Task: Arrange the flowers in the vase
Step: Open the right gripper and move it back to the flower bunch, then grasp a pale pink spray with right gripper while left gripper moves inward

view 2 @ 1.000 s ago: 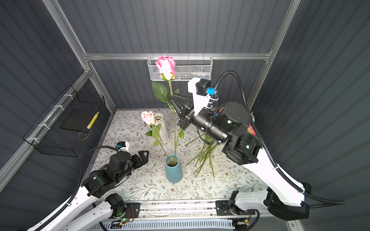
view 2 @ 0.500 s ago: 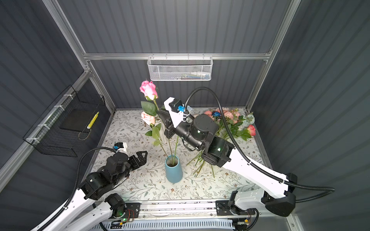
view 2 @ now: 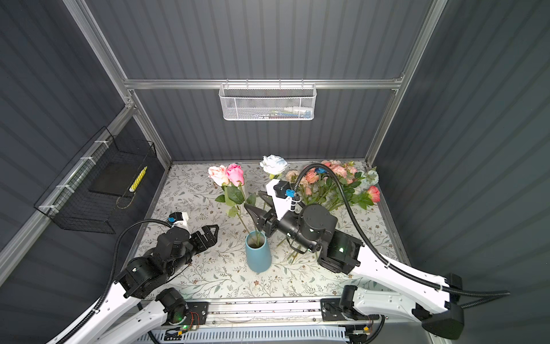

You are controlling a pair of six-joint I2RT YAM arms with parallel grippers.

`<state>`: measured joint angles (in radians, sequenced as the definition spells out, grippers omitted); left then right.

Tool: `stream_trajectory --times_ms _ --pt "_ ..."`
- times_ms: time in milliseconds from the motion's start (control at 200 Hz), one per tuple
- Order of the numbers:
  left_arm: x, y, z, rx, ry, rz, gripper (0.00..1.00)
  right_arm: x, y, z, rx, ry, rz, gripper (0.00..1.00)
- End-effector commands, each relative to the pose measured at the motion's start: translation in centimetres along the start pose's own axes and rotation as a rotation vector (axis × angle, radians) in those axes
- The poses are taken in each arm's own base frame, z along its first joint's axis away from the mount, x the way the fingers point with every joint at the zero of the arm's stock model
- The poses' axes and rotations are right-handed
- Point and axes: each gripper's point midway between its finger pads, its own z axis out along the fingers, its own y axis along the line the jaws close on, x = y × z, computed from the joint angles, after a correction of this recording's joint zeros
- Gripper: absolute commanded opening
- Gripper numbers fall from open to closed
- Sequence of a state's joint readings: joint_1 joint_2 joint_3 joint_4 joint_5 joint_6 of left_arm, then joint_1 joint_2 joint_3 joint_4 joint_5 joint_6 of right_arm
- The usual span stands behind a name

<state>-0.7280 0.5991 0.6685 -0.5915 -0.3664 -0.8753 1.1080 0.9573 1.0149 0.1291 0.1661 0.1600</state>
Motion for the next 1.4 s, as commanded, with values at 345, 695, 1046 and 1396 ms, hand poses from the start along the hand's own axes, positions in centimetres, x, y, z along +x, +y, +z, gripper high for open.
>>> stream_trajectory --times_ms 345,695,1046,1396 --pt "0.4 0.6 -0.1 -0.015 0.007 0.010 1.00 14.0 -11.5 -6.7 0.471 0.263 0.203 0.65" --pt "0.7 0.7 0.1 -0.023 0.020 0.020 1.00 21.7 -23.3 -8.9 0.775 0.408 0.559 0.45" --pt "1.0 0.8 0.3 -0.022 0.024 0.014 1.00 26.4 -31.6 -5.7 0.915 0.521 0.796 0.26" --pt "0.9 1.3 -0.1 -0.025 0.011 0.014 1.00 30.5 -33.7 -6.9 1.088 0.589 0.853 0.27"
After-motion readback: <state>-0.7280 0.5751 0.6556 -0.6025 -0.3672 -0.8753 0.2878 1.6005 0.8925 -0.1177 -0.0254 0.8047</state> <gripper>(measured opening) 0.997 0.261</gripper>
